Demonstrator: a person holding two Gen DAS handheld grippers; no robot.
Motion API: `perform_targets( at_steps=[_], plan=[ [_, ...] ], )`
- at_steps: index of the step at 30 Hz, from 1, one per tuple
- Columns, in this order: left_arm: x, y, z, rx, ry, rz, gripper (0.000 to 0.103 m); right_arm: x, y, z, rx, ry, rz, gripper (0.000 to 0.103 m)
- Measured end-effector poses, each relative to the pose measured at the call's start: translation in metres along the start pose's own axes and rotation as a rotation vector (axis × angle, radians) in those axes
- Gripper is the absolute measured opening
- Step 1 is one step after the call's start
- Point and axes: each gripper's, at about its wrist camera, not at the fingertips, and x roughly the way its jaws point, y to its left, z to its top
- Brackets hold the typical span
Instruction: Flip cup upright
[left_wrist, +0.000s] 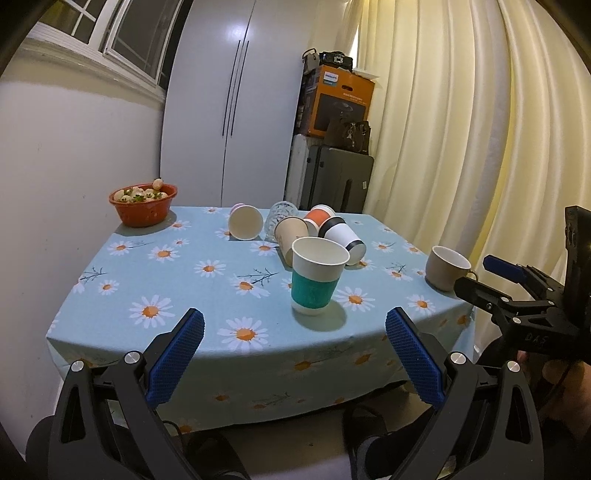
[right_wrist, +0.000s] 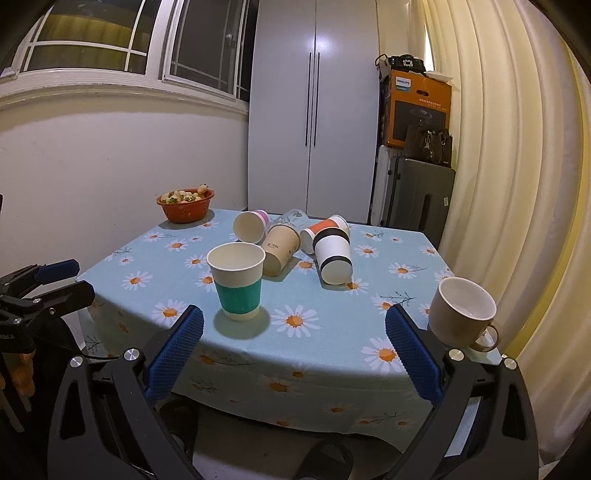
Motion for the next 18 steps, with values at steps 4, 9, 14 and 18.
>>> perform_targets(
  at_steps=[4, 9, 14, 18],
  plan=[
    [0.0002, 0.0002, 0.0002, -0.001, 0.006, -0.008, 0.096, -0.0003, 0.0006, -0.0001, -0.003, 0.002, -0.002, 0.098],
    [0.0003, -0.0011, -0.0009, 0.006, 0.011, -0.011, 0.096, -0.0001, -0.0004, -0.0002, 0.002, 0.006, -0.004, 0.098],
    [0.0018, -0.005, -0.002, 0.022, 0.019, -0.014, 0.096, 0.0003, -0.0006, 0.0002, 0.002, 0.008, -0.004, 0.098],
    [0.0027, -0.0055, -0.0027, 0.026, 0.021, -0.013, 0.096, 0.0011, 0.0015, -0.0003, -0.009, 0.009, -0.004, 0.098]
  ],
)
